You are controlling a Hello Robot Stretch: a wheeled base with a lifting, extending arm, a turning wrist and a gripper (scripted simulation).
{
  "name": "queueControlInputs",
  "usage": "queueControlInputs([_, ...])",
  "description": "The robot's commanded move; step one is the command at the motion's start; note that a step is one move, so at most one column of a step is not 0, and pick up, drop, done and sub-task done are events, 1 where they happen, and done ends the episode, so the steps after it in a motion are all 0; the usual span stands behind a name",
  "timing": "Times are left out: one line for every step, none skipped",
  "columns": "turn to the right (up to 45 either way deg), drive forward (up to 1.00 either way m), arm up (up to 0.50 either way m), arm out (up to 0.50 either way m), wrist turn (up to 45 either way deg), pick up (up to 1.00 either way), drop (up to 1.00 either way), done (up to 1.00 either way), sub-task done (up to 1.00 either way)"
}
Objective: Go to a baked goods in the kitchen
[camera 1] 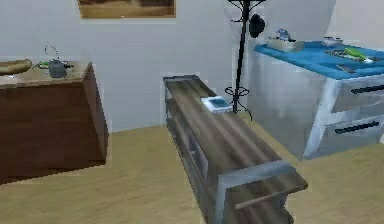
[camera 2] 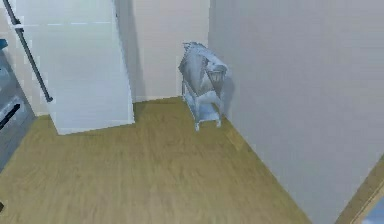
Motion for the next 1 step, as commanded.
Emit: queueControlInputs([0.0, 0.05, 0.00, 0.00, 0.0, 0.00, 0.00, 0.00, 0.00])
